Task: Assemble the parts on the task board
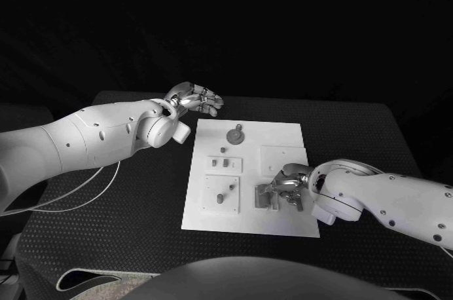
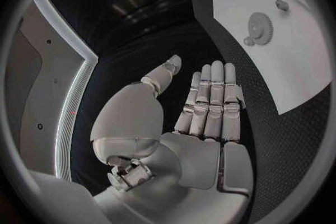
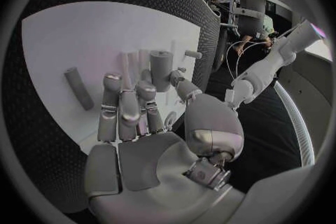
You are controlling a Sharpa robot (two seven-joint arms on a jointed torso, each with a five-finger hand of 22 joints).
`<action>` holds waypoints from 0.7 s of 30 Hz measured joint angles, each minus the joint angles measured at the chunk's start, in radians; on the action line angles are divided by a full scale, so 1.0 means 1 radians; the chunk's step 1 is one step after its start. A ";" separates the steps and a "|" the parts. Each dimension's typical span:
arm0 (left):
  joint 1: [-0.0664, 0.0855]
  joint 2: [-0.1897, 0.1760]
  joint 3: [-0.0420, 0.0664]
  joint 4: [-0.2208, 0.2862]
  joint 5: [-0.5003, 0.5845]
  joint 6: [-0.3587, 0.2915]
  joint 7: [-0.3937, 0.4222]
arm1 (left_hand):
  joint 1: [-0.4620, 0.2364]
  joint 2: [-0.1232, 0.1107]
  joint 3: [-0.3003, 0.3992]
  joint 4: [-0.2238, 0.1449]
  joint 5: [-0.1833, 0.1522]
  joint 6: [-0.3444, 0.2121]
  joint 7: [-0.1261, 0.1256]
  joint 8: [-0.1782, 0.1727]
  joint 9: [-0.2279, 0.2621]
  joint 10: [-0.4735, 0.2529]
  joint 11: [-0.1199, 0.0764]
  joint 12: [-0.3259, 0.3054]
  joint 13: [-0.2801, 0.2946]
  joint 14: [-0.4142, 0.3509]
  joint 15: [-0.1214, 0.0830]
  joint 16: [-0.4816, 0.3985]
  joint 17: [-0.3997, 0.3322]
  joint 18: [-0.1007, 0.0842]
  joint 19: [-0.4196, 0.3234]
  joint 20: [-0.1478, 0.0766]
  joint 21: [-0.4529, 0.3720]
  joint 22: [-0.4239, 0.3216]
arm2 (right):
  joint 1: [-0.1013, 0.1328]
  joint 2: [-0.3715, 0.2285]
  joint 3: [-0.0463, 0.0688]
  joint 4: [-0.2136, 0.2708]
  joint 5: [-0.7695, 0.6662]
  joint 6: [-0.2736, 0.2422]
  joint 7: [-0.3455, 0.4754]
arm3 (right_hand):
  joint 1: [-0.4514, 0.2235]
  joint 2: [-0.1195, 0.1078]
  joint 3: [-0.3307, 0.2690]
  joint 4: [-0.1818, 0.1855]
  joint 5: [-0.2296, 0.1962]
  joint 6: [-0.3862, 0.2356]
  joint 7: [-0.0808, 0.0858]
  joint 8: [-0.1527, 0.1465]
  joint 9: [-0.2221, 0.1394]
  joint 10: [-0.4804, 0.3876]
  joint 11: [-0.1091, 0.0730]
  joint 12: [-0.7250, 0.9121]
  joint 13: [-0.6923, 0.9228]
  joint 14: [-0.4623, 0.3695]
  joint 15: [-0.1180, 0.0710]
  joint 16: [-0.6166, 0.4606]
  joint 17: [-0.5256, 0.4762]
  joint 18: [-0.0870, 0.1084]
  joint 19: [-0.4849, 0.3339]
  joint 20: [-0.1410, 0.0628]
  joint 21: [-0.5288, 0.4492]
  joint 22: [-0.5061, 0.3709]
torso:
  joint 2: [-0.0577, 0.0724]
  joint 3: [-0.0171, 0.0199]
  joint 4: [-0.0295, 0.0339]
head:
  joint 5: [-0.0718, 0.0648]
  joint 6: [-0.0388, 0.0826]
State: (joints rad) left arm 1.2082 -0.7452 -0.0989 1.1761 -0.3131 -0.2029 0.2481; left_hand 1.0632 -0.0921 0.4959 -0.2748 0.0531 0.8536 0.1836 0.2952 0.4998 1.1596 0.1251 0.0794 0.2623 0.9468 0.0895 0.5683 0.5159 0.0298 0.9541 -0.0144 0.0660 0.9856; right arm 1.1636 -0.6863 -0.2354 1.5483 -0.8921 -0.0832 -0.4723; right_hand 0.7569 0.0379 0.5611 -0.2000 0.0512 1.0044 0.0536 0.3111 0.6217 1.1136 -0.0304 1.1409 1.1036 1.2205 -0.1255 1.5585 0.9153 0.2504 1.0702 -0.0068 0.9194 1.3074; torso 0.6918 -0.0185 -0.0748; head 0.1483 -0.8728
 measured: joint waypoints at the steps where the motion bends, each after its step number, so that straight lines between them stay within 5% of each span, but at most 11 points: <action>1: 0.000 0.000 0.000 0.000 0.000 0.000 0.000 | 0.000 0.000 0.000 0.000 0.000 0.000 0.000 0.000 0.000 0.000 0.000 0.000 0.000 0.000 0.000 0.000 0.000 0.000 0.000 0.000 0.000 0.000 | 0.000 0.000 0.000 0.000 0.000 -0.002 0.000 | -0.010 -0.010 0.031 -0.020 0.002 0.000 0.000 0.000 -0.002 0.000 0.000 0.000 -0.001 0.000 0.000 0.000 -0.003 0.000 0.000 0.000 0.000 0.000 | 0.000 0.0000 0.0000 | 0.000 0.000; 6: 0.000 0.000 0.000 0.000 0.000 0.000 0.000 | 0.000 0.000 0.000 0.000 0.000 0.000 0.000 0.000 0.000 0.000 0.000 0.000 0.000 0.000 0.000 0.000 0.001 0.000 0.000 0.000 0.000 0.000 | -0.001 0.000 -0.001 -0.002 0.001 -0.006 -0.002 | -0.035 -0.074 0.069 -0.030 0.007 0.012 -0.004 -0.008 -0.004 -0.006 0.006 -0.004 -0.005 -0.004 -0.006 -0.004 -0.021 0.007 0.000 0.000 0.000 0.000 | 0.000 0.0000 -0.0002 | 0.000 0.000; 15: 0.000 0.000 0.000 0.000 0.000 0.000 0.000 | 0.000 0.000 0.000 0.000 0.000 0.000 0.000 0.000 -0.001 0.000 0.000 0.000 0.000 0.000 0.000 0.000 0.002 0.000 -0.004 0.004 0.000 -0.001 | -0.003 0.001 -0.002 -0.001 0.001 -0.014 -0.004 | -0.073 -0.162 0.081 0.024 0.003 0.021 0.005 -0.015 -0.005 -0.026 0.000 -0.005 -0.012 -0.030 -0.003 -0.010 -0.049 0.015 0.000 0.000 -0.006 0.000 | 0.000 0.0001 -0.0007 | 0.000 0.000; 21: 0.000 0.000 0.000 0.000 0.000 0.000 0.000 | 0.000 0.000 0.000 0.000 0.000 0.000 0.000 0.000 -0.001 0.000 0.000 0.000 0.000 0.000 0.000 -0.004 0.002 0.000 -0.004 0.004 0.000 -0.001 | -0.003 0.001 -0.002 0.000 0.000 -0.015 -0.004 | -0.079 -0.177 0.089 0.038 0.003 0.021 0.006 -0.019 -0.003 -0.027 0.002 -0.005 -0.013 -0.031 -0.004 -0.010 -0.052 0.015 0.000 0.000 -0.006 0.000 | 0.000 0.0002 -0.0008 | -0.001 0.000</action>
State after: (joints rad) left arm 1.2082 -0.7454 -0.0990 1.1763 -0.3130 -0.2028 0.2479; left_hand 1.0632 -0.0921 0.4959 -0.2749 0.0531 0.8536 0.1836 0.2952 0.4990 1.1595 0.1251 0.0794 0.2623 0.9467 0.0894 0.5644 0.5180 0.0300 0.9505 -0.0108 0.0660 0.9848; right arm 1.1606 -0.6857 -0.2375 1.5479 -0.8920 -0.0984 -0.4760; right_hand 0.6781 -0.1387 0.6502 -0.1624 0.0544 1.0253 0.0593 0.2923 0.6183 1.0862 -0.0284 1.1364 1.0905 1.1891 -0.1294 1.5481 0.8634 0.2657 1.0698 -0.0066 0.9137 1.3073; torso 0.6914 -0.0183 -0.0755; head 0.1476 -0.8728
